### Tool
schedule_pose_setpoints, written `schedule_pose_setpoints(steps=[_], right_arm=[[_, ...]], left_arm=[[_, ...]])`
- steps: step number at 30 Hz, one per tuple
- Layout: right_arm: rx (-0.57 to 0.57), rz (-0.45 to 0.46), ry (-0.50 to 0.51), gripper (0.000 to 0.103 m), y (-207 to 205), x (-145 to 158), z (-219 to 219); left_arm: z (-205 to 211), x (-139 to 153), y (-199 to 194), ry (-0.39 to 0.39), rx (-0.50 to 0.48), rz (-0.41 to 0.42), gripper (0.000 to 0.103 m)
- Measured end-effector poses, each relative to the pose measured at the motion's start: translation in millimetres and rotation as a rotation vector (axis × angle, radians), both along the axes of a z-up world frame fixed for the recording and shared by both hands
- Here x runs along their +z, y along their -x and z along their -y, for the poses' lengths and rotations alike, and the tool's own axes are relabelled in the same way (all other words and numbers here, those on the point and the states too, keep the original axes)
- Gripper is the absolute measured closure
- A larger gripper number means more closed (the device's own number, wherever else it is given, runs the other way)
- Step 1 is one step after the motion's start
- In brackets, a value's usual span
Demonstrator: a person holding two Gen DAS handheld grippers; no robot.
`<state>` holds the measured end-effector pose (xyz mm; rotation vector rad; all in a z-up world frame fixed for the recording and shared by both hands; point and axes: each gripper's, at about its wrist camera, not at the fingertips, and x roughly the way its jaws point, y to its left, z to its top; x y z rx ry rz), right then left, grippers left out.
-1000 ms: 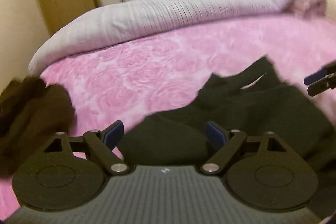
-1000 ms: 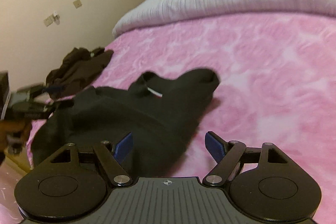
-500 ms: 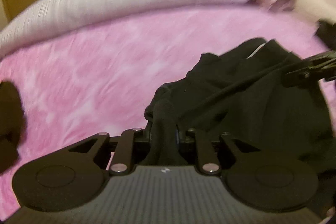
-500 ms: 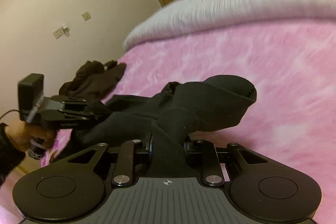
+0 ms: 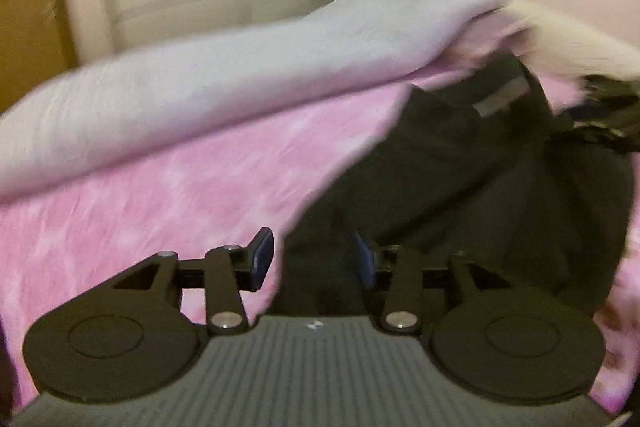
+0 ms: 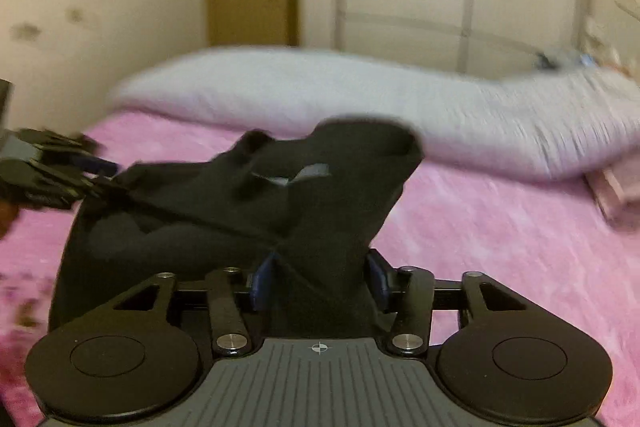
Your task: Fold clothes
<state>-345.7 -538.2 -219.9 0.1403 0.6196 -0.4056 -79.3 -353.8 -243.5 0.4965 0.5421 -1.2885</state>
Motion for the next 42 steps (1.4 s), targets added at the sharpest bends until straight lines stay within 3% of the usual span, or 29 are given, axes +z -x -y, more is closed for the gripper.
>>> schedule_pose_setpoints(steps=[2, 4, 6, 10, 11, 13, 14, 15, 18, 22, 27, 29, 32, 35, 37, 38, 40, 42], right_arm=[[-0.025, -0.015, -0.013, 0.052, 1, -28, 11], [-0.014, -0.041, -0.055, 0.045, 8, -59, 16], [-0.014, -0.098, -0.066, 0.037, 13, -90, 18], [-0.025, -0.156, -0.055, 0.036, 25, -129, 27], [-0.023, -0.145, -0.064, 0.037, 33, -130, 29], [-0.013, -0.149, -0.065, 0.072, 35, -125, 28], [0.001, -0.154, -0.047, 0.089, 35, -119, 24], [0.015, -0.158, -0.030, 0.094, 35, -113, 19], [0.062, -0.127, 0.017, 0.100, 49, -86, -1], [0.150, -0.076, 0.019, 0.100, 103, -51, -49], [0.209, -0.137, -0.028, 0.100, 178, -54, -121], [0.211, -0.184, -0.094, 0.100, 202, -70, -138], [0.213, -0.264, -0.168, 0.100, 226, -94, -155], [0.198, -0.350, -0.222, 0.098, 235, -105, -162], [0.217, -0.337, -0.210, 0.092, 234, -91, -166], [0.231, -0.308, -0.211, 0.085, 232, -82, -167], [0.266, -0.222, -0.216, 0.069, 223, -60, -167], [0.299, -0.152, -0.190, 0.049, 207, -49, -165]], left_arm=[[-2, -19, -2, -0.007, 0.001, -0.049, 0.060], [-11, -40, 2, -0.017, -0.032, -0.091, 0.042], [-12, -64, 5, -0.066, -0.060, -0.112, 0.039], [2, -101, 13, -0.157, -0.085, -0.144, 0.039], [4, -108, 18, -0.172, -0.094, -0.133, 0.041], [5, -114, 26, -0.179, -0.095, -0.085, 0.077], [3, -110, 28, -0.169, -0.093, -0.085, 0.083], [-3, -103, 30, -0.151, -0.093, -0.093, 0.091], [-36, -64, 46, -0.051, -0.118, -0.065, 0.096], [-113, -21, 88, 0.067, -0.216, -0.042, 0.096], [-195, -38, 143, 0.009, -0.343, -0.066, 0.096], [-214, -58, 155, -0.055, -0.325, -0.091, 0.092], [-232, -79, 151, -0.106, -0.239, -0.164, 0.073], [-240, -66, 141, -0.077, -0.209, -0.183, 0.066], [-241, -49, 131, -0.030, -0.208, -0.181, 0.057], [-240, -40, 125, 0.000, -0.208, -0.180, 0.054], [-238, -23, 113, 0.059, -0.205, -0.177, 0.036], [-227, -14, 100, 0.101, -0.175, -0.185, 0.032]])
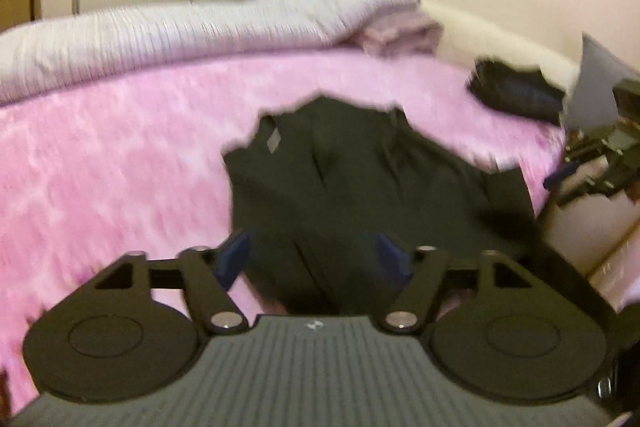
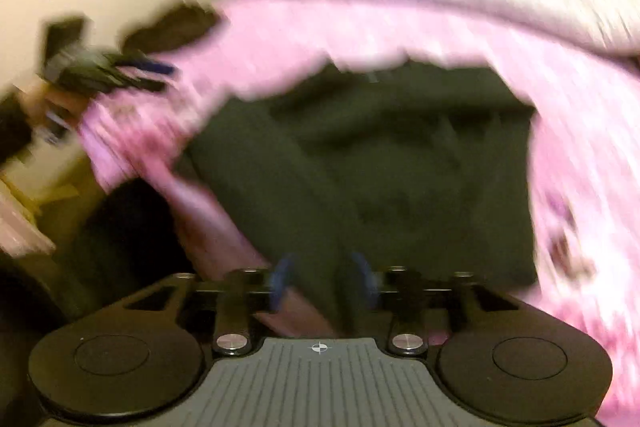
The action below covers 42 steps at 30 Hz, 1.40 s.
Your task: Fold clothes
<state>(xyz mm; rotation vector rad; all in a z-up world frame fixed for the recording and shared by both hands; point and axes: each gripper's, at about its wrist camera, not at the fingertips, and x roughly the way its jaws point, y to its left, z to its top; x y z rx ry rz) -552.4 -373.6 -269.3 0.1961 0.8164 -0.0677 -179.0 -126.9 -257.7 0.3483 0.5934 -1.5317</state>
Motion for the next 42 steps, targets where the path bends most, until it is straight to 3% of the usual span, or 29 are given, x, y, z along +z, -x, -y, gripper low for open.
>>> schedule_pose_setpoints(steps=[4, 10, 14, 15, 16, 18, 22, 23, 25, 26, 29, 32, 36, 39, 41, 42], right_arm=[[0.035, 0.111, 0.059, 0.042, -41, 12, 11], [-0.005, 0.085, 0.197, 0.041, -123, -17, 93], [-0.038, 0.054, 0.211, 0.039, -197, -32, 176], [-0.040, 0.039, 0.213, 0.037, -216, -37, 196], [-0.033, 0.017, 0.215, 0.037, -233, -46, 214], [-0.020, -0.029, 0.218, 0.035, -265, -63, 249], [0.009, -0.147, 0.193, 0.035, -316, -104, 307], [0.002, -0.143, 0.119, 0.037, -316, -108, 317], [-0.013, -0.127, -0.016, 0.083, -315, -113, 336], [-0.014, -0.077, -0.027, 0.091, -308, -105, 338], [-0.079, 0.082, 0.000, 0.092, -292, -77, 354], [-0.165, 0.170, 0.077, 0.093, -298, -61, 381], [-0.267, 0.210, 0.177, 0.093, -334, -51, 410], [-0.323, 0.214, 0.249, 0.092, -361, -50, 431], [-0.376, 0.188, 0.290, 0.089, -378, -60, 443], [-0.405, 0.152, 0.315, 0.080, -384, -68, 444]], left_arm=[[54, -14, -32, -0.036, 0.085, -0.050, 0.032], [157, -71, -65, -0.208, 0.095, -0.101, 0.034], [196, -90, -67, -0.278, 0.049, -0.052, 0.039], [205, -95, -67, -0.292, 0.037, -0.038, 0.055], [214, -99, -68, -0.306, 0.026, -0.024, 0.079], [224, -96, -68, -0.310, 0.007, -0.009, 0.098], [235, -80, -77, -0.263, -0.012, 0.095, 0.098], [239, -76, -82, -0.255, -0.015, 0.114, 0.098], [249, -65, -95, -0.241, -0.022, 0.155, 0.098], [258, -59, -104, -0.235, -0.023, 0.186, 0.098], [297, -42, -141, -0.211, -0.006, 0.296, 0.098], [351, -37, -176, -0.186, -0.003, 0.362, 0.098], [426, -36, -214, -0.163, 0.006, 0.429, 0.098], [472, -48, -239, -0.154, 0.053, 0.424, 0.096], [492, -63, -251, -0.173, 0.102, 0.407, 0.085], [497, -69, -254, -0.179, 0.132, 0.415, 0.079]])
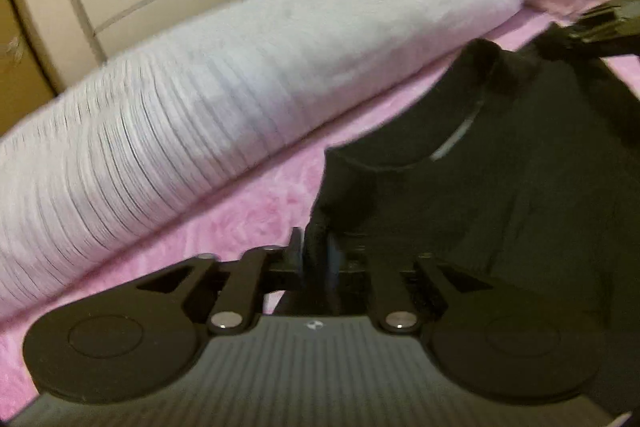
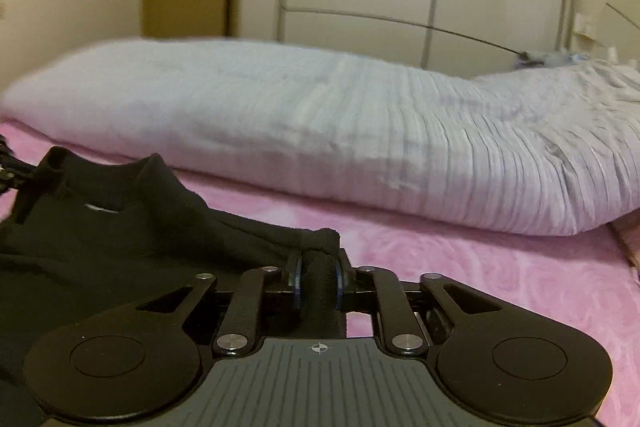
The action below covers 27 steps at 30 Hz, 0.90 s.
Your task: Fold clothes
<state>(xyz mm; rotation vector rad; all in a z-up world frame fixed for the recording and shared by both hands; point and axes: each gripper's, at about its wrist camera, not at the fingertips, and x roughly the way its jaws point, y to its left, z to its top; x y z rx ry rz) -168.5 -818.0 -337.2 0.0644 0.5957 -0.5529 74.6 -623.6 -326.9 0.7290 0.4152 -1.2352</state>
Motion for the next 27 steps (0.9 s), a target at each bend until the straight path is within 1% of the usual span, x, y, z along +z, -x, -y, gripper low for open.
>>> schedule_pose_setpoints(steps=[1, 2, 3, 4, 5, 7, 9, 12, 13, 15, 16, 17, 18, 19, 21, 22, 24, 26, 27], right_arm=[[-0.036, -0.035, 0.015, 0.075, -6, -8, 2], [-0.071, -0.066, 0.034, 0.067, -11, -15, 2], [-0.096, -0.075, 0.071, 0.066, -8, -16, -4], [-0.091, -0.074, 0.106, 0.066, -2, -14, -14], [-0.055, -0.062, 0.122, 0.065, 4, -11, -25], [0.098, -0.012, 0.104, 0.065, 19, 0, -57], [0.337, 0.021, 0.027, 0.063, 30, 3, -93], [0.621, -0.029, -0.006, 0.061, 34, -7, -145], [0.681, -0.067, 0.022, 0.060, 32, -13, -162], [0.710, -0.148, 0.124, 0.061, 23, -27, -186], [0.714, -0.165, 0.122, 0.067, 18, -30, -186], [0.712, -0.171, 0.113, 0.099, 15, -31, -186], [0.687, -0.132, 0.072, 0.103, 17, -21, -180], [0.659, -0.089, 0.037, 0.103, 21, -11, -174], [0.571, 0.024, 0.019, 0.103, 43, 17, -153], [0.501, 0.070, 0.032, 0.103, 60, 34, -139], [0.319, 0.166, 0.075, 0.103, 104, 65, -104], [0.056, 0.281, 0.130, 0.103, 168, 93, -62], [-0.078, 0.327, 0.151, 0.103, 199, 104, -41]], left_arm=[[4, -6, -3, 0.000, 0.029, 0.010, 0.076], [4, -10, -7, 0.009, 0.047, 0.004, 0.075], [-4, -11, -11, 0.031, 0.058, -0.020, 0.072], [-16, -9, -15, 0.056, 0.072, -0.043, 0.065], [-30, -6, -19, 0.079, 0.085, -0.064, 0.063], [-54, 2, -28, 0.110, 0.095, -0.091, 0.061], [-80, 10, -29, 0.124, 0.101, -0.101, 0.059], [-118, 21, -26, 0.128, 0.109, -0.121, 0.059], [-129, 23, -23, 0.126, 0.108, -0.125, 0.059], [-149, 26, -17, 0.118, 0.108, -0.127, 0.059], [-156, 28, -12, 0.120, 0.104, -0.130, 0.059], [-163, 30, -7, 0.123, 0.094, -0.138, 0.059], [-169, 32, -3, 0.127, 0.085, -0.146, 0.059], [-173, 35, 2, 0.132, 0.075, -0.150, 0.059], [-178, 39, 13, 0.142, 0.053, -0.147, 0.058], [-177, 40, 20, 0.140, 0.040, -0.141, 0.058], [-170, 39, 36, 0.137, 0.001, -0.130, 0.057], [-155, 36, 57, 0.134, -0.045, -0.124, 0.057], [-146, 33, 68, 0.132, -0.073, -0.122, 0.054]])
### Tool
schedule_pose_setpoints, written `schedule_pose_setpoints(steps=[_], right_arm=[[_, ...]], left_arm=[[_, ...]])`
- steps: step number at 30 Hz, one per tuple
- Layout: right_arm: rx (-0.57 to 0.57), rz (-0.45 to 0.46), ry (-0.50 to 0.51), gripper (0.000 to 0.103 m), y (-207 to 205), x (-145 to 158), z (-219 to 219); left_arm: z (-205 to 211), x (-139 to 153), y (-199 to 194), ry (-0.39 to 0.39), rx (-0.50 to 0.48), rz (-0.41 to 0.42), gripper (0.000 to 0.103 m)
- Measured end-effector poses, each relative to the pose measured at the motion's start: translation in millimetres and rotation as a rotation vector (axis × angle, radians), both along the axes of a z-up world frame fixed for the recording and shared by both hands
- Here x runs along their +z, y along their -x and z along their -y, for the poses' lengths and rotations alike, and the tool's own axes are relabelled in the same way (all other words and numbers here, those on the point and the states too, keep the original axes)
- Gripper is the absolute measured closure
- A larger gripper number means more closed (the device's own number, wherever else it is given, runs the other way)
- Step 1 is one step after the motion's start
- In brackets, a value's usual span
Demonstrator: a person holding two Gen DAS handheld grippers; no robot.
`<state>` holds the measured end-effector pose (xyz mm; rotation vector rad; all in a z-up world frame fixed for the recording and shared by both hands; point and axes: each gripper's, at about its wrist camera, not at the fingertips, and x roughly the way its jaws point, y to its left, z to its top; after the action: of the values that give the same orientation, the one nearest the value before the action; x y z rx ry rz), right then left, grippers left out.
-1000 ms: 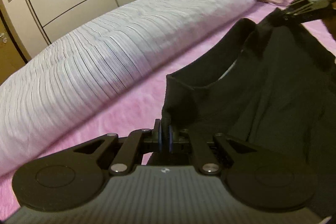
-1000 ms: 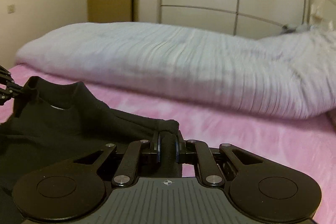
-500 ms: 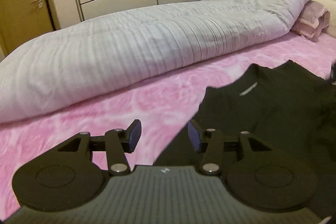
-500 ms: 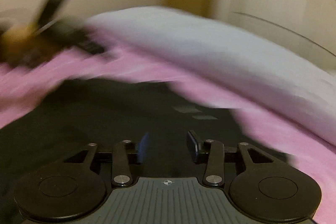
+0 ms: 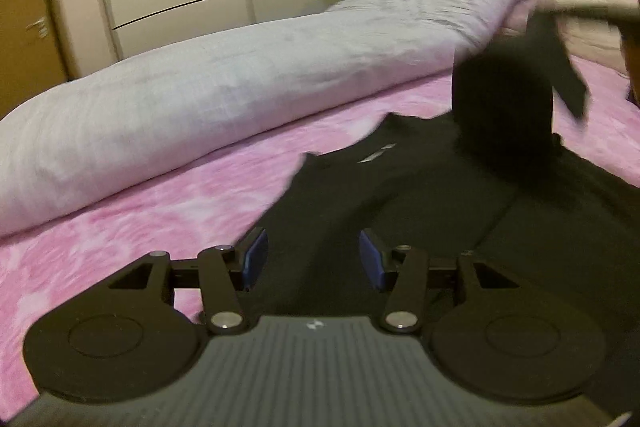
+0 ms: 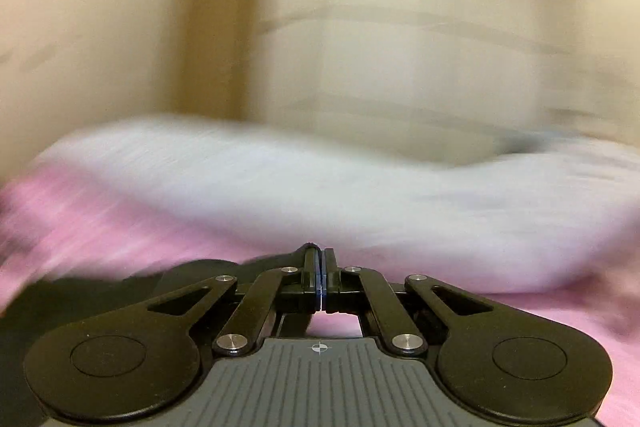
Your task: Fold clothes
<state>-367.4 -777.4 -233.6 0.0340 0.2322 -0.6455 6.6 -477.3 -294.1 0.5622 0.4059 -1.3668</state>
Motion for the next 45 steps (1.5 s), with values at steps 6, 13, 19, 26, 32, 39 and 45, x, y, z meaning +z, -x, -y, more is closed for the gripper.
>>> schedule_pose_setpoints(steps=[6, 13, 19, 26, 32, 39, 45], right_arm=[[-0.711, 0.038, -0.167, 0.082, 167, -40, 103], [-0.710, -0.002, -0.414, 0.065, 222, -117, 89], [-0.499, -0.073, -0.422, 0.050, 201, -134, 53], [-0.454, -0.099, -0.436, 0.047, 185, -136, 29], [-0.380, -0.117, -0.384, 0.046, 167, -116, 1], [-0.315, -0.136, -0.436, 0.045, 120, -112, -31], [-0.158, -0.189, -0.439, 0.045, 86, -89, -83]], left_arm=[[62, -27, 81, -0.026, -0.181, 0.046, 0.041], [130, -81, 167, -0.142, -0.353, 0.211, 0.041], [157, -98, 196, -0.192, -0.392, 0.410, 0.099], [104, -26, 136, 0.007, -0.155, 0.378, 0.101], [-36, 58, 10, 0.171, 0.252, 0.333, 0.101], [-231, 37, -122, 0.118, 0.797, 0.186, 0.093], [-309, -5, -134, 0.025, 0.978, 0.057, 0.074]])
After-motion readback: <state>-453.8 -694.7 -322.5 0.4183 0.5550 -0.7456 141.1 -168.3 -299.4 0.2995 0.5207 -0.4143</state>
